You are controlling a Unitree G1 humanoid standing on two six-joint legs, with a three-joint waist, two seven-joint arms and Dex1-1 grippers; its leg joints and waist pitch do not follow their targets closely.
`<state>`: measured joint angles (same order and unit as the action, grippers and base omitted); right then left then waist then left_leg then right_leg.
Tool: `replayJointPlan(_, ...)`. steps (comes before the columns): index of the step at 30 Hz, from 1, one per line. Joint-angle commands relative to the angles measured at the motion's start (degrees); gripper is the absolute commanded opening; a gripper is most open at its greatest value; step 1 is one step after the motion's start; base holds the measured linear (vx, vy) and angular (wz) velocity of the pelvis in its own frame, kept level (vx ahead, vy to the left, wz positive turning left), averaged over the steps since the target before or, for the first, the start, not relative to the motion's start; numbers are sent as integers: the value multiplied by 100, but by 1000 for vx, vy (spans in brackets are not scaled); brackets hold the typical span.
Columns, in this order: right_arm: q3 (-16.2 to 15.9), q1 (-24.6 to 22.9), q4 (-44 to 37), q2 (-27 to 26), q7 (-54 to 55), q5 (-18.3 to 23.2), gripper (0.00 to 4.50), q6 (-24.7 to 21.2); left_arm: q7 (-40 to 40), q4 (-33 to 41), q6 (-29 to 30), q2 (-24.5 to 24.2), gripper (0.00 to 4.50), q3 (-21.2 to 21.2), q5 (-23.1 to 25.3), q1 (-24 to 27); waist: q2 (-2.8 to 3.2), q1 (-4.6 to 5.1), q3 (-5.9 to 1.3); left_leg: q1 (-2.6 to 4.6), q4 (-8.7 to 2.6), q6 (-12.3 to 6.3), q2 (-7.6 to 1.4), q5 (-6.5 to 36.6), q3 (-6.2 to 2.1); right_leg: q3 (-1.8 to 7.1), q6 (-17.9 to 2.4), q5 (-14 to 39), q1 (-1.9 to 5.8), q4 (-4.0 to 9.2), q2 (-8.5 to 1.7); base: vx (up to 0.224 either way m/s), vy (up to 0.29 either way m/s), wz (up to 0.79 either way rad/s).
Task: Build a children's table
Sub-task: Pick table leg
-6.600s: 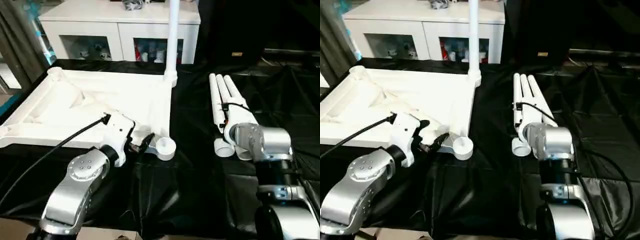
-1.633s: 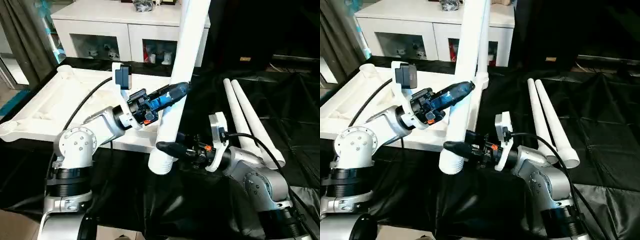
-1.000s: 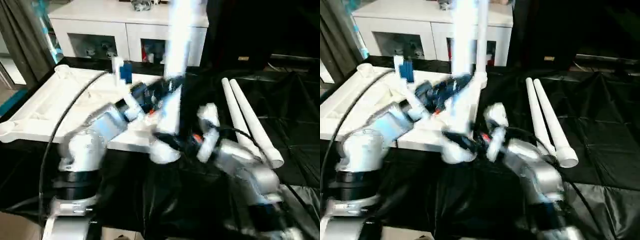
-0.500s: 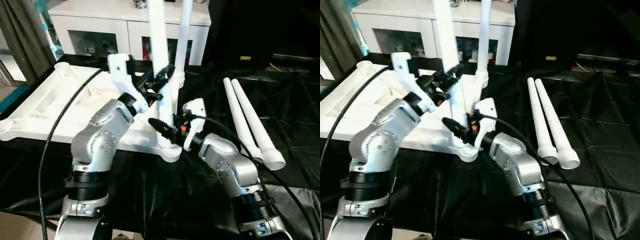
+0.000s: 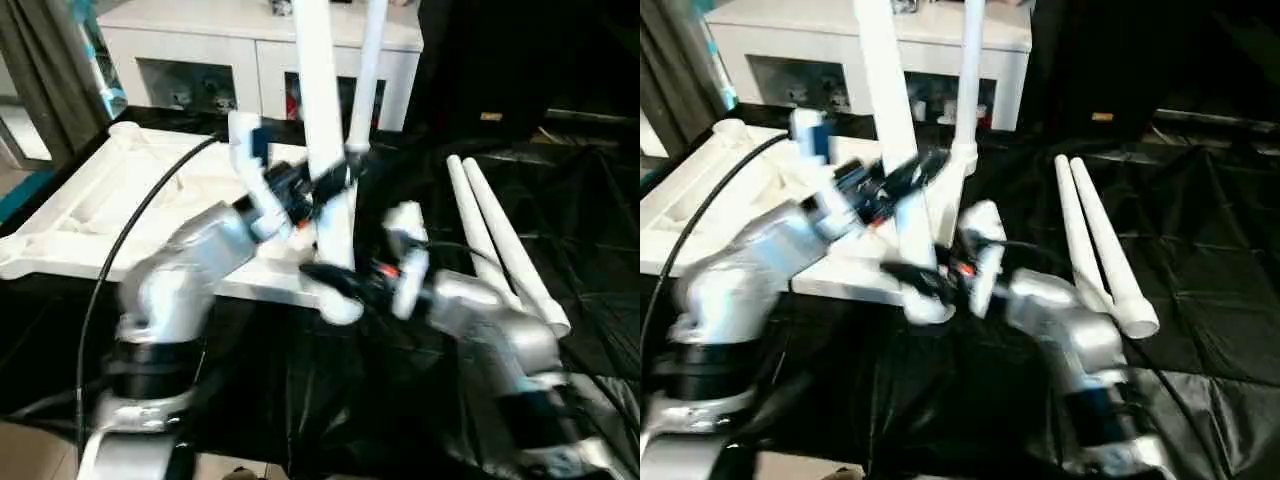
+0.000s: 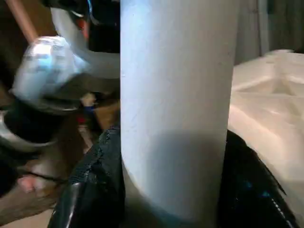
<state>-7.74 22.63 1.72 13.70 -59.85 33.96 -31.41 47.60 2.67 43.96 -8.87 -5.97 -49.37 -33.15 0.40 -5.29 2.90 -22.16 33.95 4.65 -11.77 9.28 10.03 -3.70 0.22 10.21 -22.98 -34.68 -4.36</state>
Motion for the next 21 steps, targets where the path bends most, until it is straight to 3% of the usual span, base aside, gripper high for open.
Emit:
replayJointPlan(1, 6, 13, -216, 169, -279, 170, 196, -188, 339, -30, 261, 33, 330, -84, -465, -115, 22, -17, -385, 104, -381, -165, -94, 1128, -6, 214, -1245, 854, 300, 337, -286, 0, 0, 0)
replayJointPlan(2, -8, -16, -289, 258, -408, 243, 196, -248, 430, -93, 370, 50, 317, -187, -659, -172, -6, -29, -368, 114, -377, -129, -82, 1252, 8, 222, -1214, 1074, 291, 365, -282, 0, 0, 0)
replayJointPlan(4, -3, -54, -398, 390, -544, 381, 196, -397, 599, -236, 497, 14, 298, -273, -876, -299, -4, -34, -363, 117, -382, -104, -79, 1355, 0, 219, -1149, 1338, 292, 389, -287, 0, 0, 0)
replayJointPlan(9, -15, -122, -530, 518, -659, 456, 196, -532, 841, -328, 552, -116, 255, -163, -943, -381, 7, -36, -351, 127, -406, 21, -95, 1569, -31, 213, -921, 1918, 272, 442, -305, 0, 0, 0)
replayJointPlan(21, -45, -174, -624, 612, -674, 468, 196, -575, 734, -435, 590, -115, 197, -269, -984, -349, -31, -37, -381, 109, -392, -33, -100, 1278, -27, 212, -996, 1523, 285, 398, -300, 0, 0, 0)
